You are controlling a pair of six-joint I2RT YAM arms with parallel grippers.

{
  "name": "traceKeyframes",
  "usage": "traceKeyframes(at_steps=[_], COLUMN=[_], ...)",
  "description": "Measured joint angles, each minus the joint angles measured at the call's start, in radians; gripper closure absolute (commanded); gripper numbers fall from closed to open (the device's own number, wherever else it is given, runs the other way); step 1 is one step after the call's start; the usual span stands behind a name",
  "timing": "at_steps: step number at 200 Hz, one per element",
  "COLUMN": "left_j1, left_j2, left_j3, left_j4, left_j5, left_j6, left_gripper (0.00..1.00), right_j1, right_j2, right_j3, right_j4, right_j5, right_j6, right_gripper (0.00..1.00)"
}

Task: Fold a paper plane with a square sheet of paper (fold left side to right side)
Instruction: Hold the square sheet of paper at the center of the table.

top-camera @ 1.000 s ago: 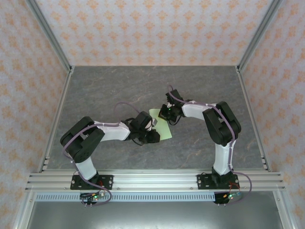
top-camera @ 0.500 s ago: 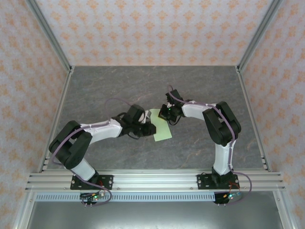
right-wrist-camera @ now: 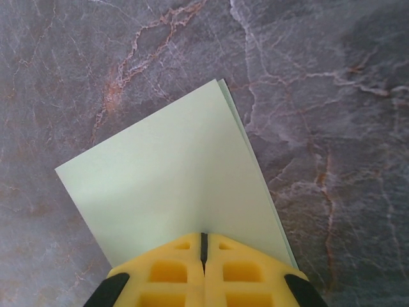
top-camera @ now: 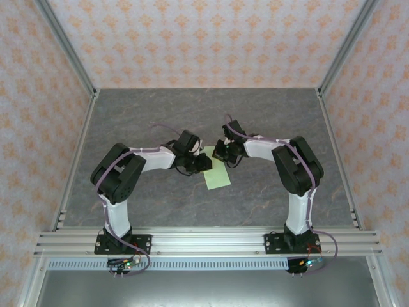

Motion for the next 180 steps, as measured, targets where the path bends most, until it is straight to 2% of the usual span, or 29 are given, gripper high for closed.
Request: traceKeyframes(at_steps=[49, 86, 120, 180], left_j1=[0.0, -0.004, -0.01, -0.02], left_j2=[0.0, 0.0, 0.0, 0.0], left_j3=[-0.014, -0.017, -0.017, -0.014], left_j4=[0.002, 0.006, 0.006, 0.008], left_j5=[-0.005, -0.013, -0.023, -0.031], left_j6=[0.003, 0.003, 0.003, 0.003], left_gripper=[0.81, 0.81, 0.81, 0.81], right_j1=[0.011, 0.015, 0.018, 0.064], right_j2=[-0.04, -0.214, -0.357, -0.347], right_j3=[-0.011, -0.028, -0.108, -0.28], right_j4=[-0.014, -0.067, -0.11, -0.186], right_j5=[0.003, 0.023, 0.019, 0.006], right_j6=[-0.007, -0.037, -0.042, -0.018], right_gripper=[0.92, 0.9, 0.94, 0.96])
